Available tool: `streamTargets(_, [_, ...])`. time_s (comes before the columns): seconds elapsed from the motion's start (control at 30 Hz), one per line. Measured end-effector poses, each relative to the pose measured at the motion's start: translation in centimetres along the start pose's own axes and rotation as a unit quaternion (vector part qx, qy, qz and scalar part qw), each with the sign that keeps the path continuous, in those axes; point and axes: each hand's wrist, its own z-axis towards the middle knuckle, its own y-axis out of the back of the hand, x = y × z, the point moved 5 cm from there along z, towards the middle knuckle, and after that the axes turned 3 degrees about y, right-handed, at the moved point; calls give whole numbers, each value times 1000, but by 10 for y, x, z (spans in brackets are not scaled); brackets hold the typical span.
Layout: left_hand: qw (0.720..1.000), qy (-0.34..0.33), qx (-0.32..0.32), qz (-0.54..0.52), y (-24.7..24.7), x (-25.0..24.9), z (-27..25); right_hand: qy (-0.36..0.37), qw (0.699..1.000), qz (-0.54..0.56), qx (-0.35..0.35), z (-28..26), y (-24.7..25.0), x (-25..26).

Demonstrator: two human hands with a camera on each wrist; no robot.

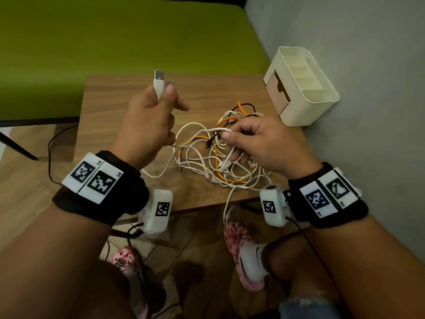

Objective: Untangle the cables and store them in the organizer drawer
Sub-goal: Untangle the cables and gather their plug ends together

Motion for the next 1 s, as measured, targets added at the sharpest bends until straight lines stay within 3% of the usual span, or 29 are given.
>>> streamTargets(0.1, [998, 38, 27, -30, -16, -9, -20, -38, 998, -48, 21, -20, -4, -1])
streamTargets(0.3, [954, 175, 216, -110, -86, -8, -79, -73, 990, -110, 49, -63, -15, 7])
streamTargets(0.37, [938, 188, 247, -155, -95, -14, -93, -131, 977, -74, 150, -85, -27, 4])
streamTargets(0.43, [923, 193, 267, -200, -95, -23, -101, -191, 936, -52, 291, -110, -41, 2])
streamTargets(0.5, [919, 194, 262, -222, -89, -27, -102, -196, 901, -126, 367, -122, -42, -2])
streamTargets(0.6, [936, 179, 217, -213, -77, -17, -96, -176, 903, -235, 315, -108, -23, -10])
streamTargets(0.7, [954, 168, 177, -172, -66, 3, -90, -130, 946, -206, 212, -85, -13, -7])
streamTargets(0.77, [954, 175, 164, -181, -62, 12, -86, -92, 976, -105, 168, -68, -18, -2])
streamTargets(0.83, [944, 175, 157, -233, -59, 12, -80, -69, 981, 4, 182, -57, -36, 1])
streamTargets(0.9, [932, 174, 136, -288, -53, 10, -70, -58, 974, 94, 200, -49, -57, -2])
streamTargets(1.0, [923, 166, 90, -334, -40, 8, -54, -93, 939, 246, 222, -46, -84, -5])
